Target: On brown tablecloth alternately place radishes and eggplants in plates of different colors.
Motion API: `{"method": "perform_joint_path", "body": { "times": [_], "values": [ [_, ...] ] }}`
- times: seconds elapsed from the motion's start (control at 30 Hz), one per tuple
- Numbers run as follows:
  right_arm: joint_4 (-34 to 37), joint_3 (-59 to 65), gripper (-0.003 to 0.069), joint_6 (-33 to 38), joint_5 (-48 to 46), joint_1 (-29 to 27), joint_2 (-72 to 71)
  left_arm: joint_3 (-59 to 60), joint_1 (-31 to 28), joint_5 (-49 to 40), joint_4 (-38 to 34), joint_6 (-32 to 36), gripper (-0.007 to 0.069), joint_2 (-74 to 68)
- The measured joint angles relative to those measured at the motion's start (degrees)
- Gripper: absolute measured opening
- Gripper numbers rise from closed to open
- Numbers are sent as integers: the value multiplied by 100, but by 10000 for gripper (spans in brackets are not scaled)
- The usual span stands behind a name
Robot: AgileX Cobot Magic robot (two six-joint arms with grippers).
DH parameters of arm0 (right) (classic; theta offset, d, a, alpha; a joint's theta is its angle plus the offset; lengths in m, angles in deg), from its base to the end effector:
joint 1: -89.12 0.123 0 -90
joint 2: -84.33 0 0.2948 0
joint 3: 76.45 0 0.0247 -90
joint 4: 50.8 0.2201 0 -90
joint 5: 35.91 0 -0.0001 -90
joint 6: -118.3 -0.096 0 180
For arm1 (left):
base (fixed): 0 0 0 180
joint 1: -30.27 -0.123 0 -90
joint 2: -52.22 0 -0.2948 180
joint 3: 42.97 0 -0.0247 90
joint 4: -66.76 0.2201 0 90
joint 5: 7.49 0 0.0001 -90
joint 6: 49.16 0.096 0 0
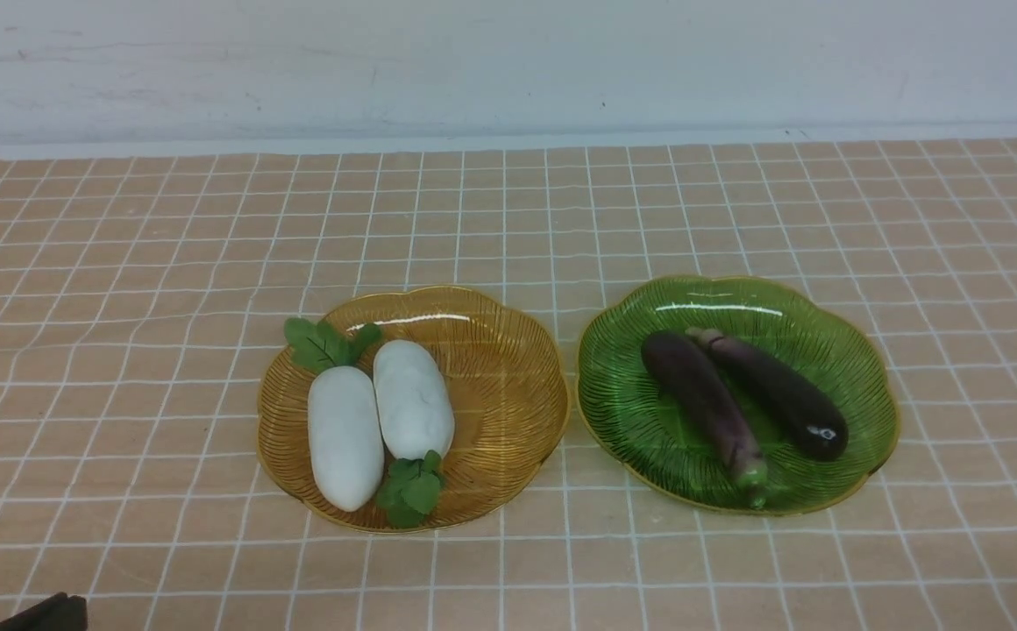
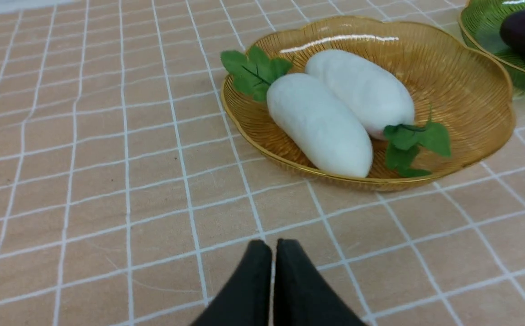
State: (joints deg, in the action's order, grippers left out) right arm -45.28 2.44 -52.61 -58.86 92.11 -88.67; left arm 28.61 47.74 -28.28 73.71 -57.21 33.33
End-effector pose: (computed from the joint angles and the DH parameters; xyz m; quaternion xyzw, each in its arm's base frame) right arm 0.0158 0.0044 0.1684 -0.0605 0.8105 0.0101 0.5825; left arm 0.0306 -0.0053 0.2067 0.1022 0.8183 -0.0759 0.5606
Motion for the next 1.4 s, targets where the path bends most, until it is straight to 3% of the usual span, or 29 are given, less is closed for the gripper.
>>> {"method": "perform_joint_path", "body": {
  "times": [0.23,0.43,1.4],
  "values": [
    [0,0,-17,0,0,0,0,620,-692,565,-226,145,-3,205],
    [0,0,-17,0,7,0,0,747,-1484,137,-696,837,-3,1147],
    [0,0,-17,-2,7,-8,0,753,-1522,-106,-784,906,-3,1206]
  ]
}}
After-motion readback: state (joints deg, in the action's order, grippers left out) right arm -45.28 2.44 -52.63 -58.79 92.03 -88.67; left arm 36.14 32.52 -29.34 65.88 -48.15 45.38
